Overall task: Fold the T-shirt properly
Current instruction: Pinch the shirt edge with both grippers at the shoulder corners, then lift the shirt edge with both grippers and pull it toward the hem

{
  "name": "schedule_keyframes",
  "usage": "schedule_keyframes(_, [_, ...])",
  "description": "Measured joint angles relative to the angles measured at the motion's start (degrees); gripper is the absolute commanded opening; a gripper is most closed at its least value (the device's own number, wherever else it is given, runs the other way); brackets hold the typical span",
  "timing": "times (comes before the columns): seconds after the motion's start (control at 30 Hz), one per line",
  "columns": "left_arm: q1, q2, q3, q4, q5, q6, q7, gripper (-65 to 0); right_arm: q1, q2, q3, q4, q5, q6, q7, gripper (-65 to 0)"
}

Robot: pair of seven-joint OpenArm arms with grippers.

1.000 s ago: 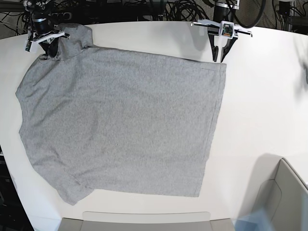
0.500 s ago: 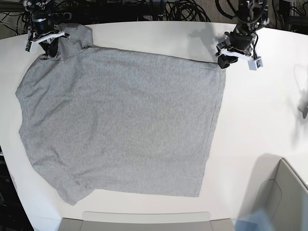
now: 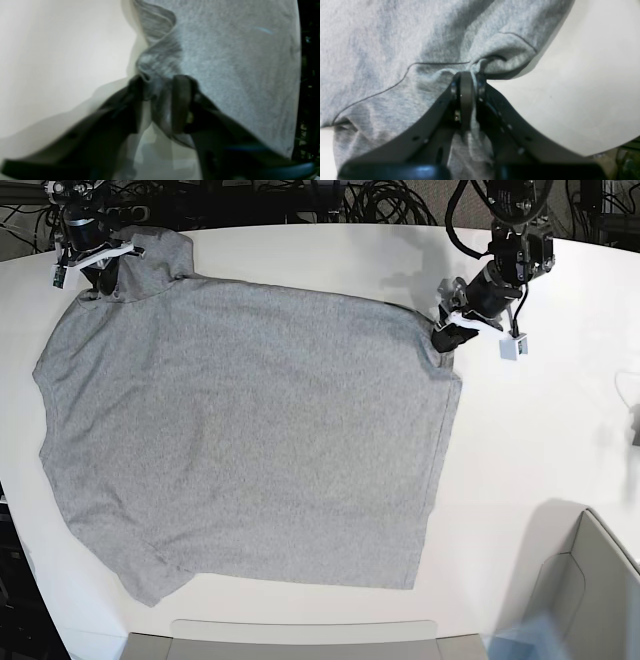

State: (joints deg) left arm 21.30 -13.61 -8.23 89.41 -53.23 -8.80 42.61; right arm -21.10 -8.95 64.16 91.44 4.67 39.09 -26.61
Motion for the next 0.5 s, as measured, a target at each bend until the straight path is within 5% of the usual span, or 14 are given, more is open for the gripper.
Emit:
schedule_keyframes(0.03, [0.1,0.0,-0.2,0.2,0.4,0.0,0.1,-65.0,0.0,-0.2,0.0,0.8,-0.2,0.0,-1.0,-65.0])
schedule_keyframes(0.33, [2.4,0.4,-1.2,4.2,1.6,1.4,0.6,-65.0,2.0,-0.7,0.2,7.7,-4.1,0.0,-5.6,-65.0])
schedule_keyframes(0.5, [9.8,0.6,-4.3,12.0,2.2,2.0,-3.1,-65.0,4.0,-0.7,1.0,10.9,-0.7,0.0,-5.4,-65.0])
